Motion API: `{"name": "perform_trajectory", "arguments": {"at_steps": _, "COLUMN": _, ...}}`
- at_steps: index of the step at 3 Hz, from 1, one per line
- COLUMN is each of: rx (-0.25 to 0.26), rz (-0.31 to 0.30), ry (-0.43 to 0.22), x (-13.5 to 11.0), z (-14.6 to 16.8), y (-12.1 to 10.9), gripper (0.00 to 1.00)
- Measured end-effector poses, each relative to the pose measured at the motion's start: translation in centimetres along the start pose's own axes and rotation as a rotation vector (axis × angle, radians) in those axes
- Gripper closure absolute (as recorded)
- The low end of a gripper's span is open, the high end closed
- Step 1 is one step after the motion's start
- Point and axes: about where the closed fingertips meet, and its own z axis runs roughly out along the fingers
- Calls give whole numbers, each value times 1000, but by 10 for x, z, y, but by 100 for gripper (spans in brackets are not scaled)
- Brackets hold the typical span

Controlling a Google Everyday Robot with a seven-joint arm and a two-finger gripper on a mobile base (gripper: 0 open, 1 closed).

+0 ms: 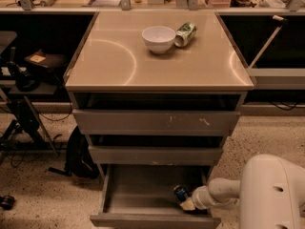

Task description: Place pepsi can into bottom drawer

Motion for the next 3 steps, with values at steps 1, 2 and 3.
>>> {"name": "perform_trajectory", "arguments": {"at_steps": 1, "rx": 0, "rz": 0, "ry": 0, "x": 0, "z": 0, "y": 0, "gripper": 13}}
{"name": "perform_trajectory", "arguments": {"at_steps": 2, "rx": 0, "rz": 0, "ry": 0, "x": 0, "z": 0, "y": 0, "gripper": 0}}
{"name": "perform_trajectory", "arguments": {"at_steps": 3, "rx": 0, "rz": 0, "ry": 0, "x": 0, "z": 0, "y": 0, "gripper": 0}}
